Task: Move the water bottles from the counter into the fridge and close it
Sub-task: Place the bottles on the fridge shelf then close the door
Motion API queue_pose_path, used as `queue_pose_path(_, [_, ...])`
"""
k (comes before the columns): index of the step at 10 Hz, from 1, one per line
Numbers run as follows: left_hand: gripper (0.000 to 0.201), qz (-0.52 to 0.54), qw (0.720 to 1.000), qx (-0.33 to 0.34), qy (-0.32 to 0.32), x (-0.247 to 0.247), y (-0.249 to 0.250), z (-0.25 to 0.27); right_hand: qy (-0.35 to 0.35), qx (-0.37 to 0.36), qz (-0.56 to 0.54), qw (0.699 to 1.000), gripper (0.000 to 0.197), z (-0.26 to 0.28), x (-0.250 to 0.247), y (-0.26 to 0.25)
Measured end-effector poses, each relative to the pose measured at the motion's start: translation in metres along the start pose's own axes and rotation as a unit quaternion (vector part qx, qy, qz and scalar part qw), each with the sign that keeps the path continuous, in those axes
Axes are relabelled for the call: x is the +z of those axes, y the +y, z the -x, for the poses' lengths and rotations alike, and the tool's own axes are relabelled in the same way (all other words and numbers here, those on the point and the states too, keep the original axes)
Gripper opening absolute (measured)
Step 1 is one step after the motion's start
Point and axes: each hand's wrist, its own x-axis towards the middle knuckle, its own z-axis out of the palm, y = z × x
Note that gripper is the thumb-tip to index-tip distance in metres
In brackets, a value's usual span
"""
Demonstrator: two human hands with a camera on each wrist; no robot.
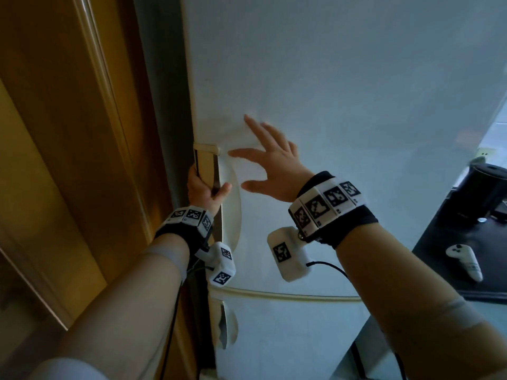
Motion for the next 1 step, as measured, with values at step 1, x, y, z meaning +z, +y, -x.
queue_pose_path(1, [0.078, -0.002, 1.0, 0.006, 0.017, 0.001, 0.0109, 0.0074, 0.117, -0.013, -0.096, 0.988, 0.05, 0.0147, -0.0261, -0.0021])
